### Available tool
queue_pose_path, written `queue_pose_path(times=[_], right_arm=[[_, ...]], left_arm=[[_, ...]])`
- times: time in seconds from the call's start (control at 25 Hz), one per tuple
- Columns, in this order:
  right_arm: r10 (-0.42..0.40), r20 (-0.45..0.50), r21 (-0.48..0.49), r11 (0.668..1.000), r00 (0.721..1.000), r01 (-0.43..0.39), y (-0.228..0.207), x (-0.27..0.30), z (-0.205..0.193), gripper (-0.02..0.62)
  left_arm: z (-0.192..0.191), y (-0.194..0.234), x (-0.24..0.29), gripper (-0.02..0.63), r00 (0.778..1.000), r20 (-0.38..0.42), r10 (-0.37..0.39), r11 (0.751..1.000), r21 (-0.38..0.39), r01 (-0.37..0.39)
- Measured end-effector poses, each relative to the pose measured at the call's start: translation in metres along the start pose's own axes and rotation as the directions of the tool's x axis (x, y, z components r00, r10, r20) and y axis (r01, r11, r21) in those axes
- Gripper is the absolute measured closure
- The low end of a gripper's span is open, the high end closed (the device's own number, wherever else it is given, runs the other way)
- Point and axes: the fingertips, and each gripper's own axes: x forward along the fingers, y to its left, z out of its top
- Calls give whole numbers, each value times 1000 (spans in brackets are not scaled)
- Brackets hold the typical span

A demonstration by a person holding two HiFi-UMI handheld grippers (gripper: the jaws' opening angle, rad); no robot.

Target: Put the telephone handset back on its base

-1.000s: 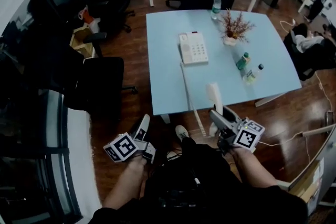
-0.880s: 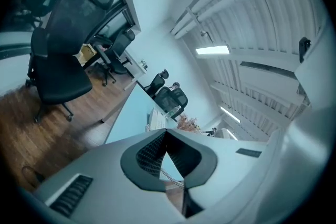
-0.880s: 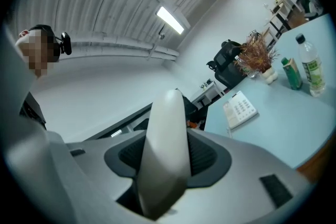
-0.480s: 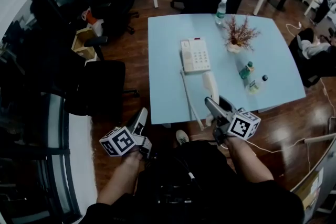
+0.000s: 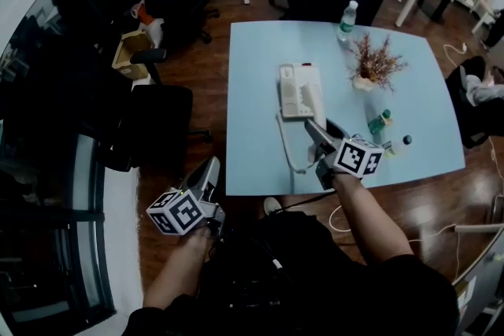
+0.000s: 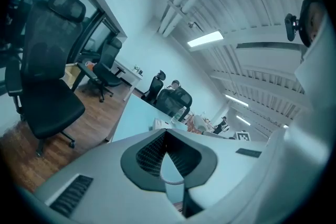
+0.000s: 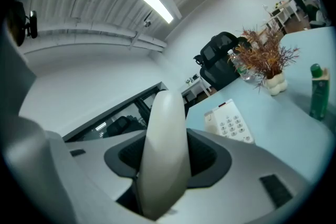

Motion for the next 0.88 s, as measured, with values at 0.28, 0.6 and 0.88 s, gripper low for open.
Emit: queue_pose_path(times=[0.28, 0.6, 0.88], right_arm=[[-160, -52, -52, 986, 986, 157, -78, 120, 10, 365], [-438, -102, -79, 899, 893, 431, -148, 197, -6, 365], [-489, -130, -132, 871, 863, 473, -162, 210, -18, 365]], left_arm=[[5, 41, -31, 606, 985, 56, 163, 986, -44, -161], [5, 68, -44, 606, 959, 93, 268, 947, -207, -245], [8, 80, -45, 606, 945, 106, 308, 928, -252, -275]])
